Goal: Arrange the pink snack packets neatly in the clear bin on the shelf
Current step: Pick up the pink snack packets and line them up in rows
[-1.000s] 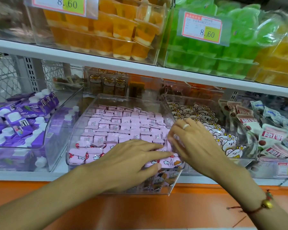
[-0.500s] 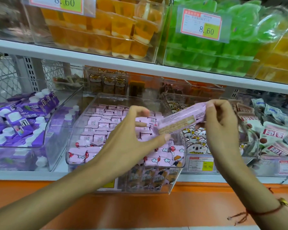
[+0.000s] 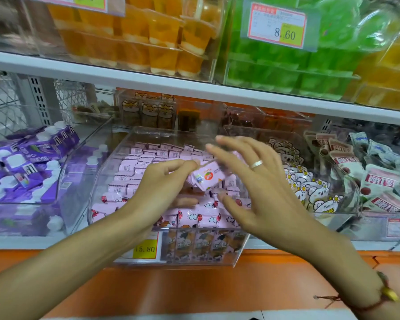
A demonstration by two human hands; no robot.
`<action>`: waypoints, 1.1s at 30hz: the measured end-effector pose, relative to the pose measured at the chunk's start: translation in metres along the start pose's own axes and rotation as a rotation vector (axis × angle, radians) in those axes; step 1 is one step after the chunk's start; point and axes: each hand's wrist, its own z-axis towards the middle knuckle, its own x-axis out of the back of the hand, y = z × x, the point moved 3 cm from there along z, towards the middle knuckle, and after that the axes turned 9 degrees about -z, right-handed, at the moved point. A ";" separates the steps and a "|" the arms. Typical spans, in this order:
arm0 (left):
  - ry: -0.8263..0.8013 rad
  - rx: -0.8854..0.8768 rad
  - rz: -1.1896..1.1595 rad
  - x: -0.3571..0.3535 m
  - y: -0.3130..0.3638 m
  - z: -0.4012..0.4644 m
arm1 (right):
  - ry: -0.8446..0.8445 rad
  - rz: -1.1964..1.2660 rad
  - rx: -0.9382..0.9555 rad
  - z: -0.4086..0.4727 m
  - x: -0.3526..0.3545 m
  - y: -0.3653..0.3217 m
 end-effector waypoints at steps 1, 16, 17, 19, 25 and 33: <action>-0.019 -0.004 0.025 -0.002 0.000 -0.001 | -0.012 -0.027 0.016 0.001 -0.002 0.000; -0.482 -0.540 1.156 -0.024 -0.028 -0.014 | 0.188 1.129 -0.674 -0.006 -0.015 0.050; -0.506 -0.559 1.197 -0.024 -0.029 -0.013 | 0.203 1.113 -0.665 -0.006 -0.014 0.050; -0.542 -0.580 1.238 -0.024 -0.029 -0.013 | 0.230 0.987 -0.597 -0.006 -0.012 0.048; -0.561 -0.550 1.171 -0.021 -0.021 -0.011 | 0.045 0.523 -0.359 -0.004 -0.010 0.036; -0.499 -0.557 1.153 -0.015 -0.016 -0.012 | -0.109 0.059 -0.233 -0.005 0.003 0.046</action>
